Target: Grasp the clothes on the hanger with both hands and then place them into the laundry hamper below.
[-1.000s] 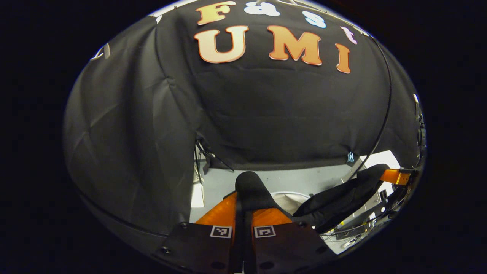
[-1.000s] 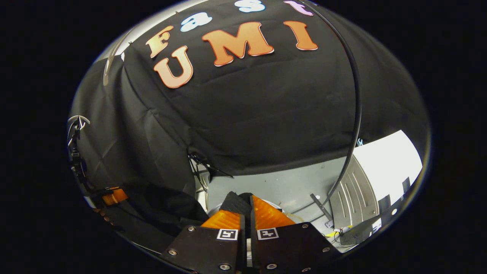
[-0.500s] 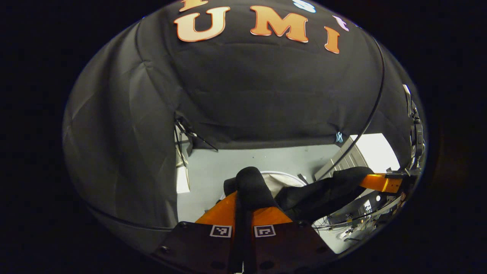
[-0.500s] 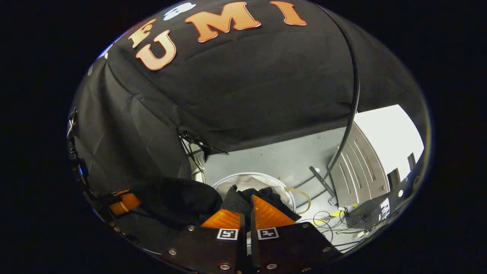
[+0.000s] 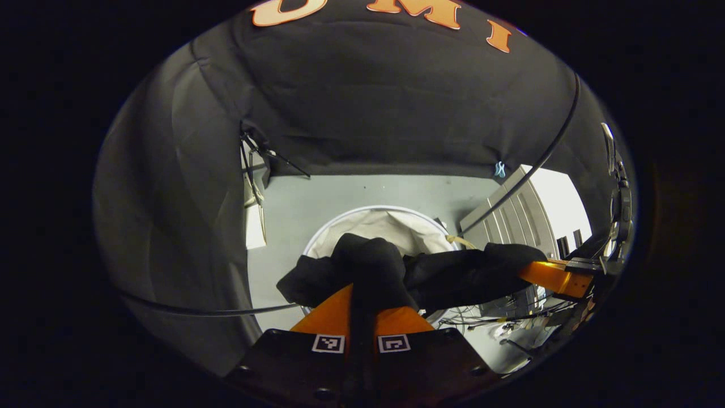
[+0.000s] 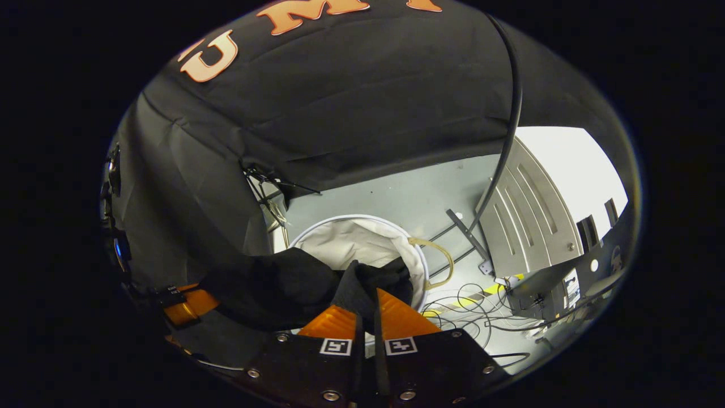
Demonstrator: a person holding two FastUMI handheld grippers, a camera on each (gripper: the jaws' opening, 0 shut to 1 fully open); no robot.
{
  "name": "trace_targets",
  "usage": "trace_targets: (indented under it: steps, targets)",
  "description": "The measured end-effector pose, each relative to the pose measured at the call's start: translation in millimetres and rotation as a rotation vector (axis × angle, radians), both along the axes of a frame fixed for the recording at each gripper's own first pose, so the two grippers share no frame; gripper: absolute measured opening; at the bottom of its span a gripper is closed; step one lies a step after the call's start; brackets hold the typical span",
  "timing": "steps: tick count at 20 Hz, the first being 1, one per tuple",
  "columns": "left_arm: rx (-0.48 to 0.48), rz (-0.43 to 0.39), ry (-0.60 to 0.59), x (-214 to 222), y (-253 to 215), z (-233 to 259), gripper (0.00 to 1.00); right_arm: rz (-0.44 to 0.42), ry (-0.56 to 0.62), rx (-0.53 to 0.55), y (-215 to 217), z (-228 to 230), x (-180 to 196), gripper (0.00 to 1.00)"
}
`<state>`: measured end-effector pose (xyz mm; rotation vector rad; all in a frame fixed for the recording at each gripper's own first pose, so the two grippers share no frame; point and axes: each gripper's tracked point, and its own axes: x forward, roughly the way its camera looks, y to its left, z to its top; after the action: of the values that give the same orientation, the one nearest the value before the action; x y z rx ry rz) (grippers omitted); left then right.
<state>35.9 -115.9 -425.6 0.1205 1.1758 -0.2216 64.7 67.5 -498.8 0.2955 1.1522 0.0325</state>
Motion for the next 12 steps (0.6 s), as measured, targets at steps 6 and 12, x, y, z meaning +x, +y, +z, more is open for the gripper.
trace_targets:
  steps: [6,12]
  targets:
    - [0.021,-0.033,0.072,-23.2,-7.0,-14.8,0.1,0.008,0.0,0.012,5.5,3.7,-1.6,0.1]
    - [0.016,-0.04,0.058,-25.1,-9.7,-8.6,0.14,0.0,-0.044,0.017,1.6,21.9,7.1,0.21]
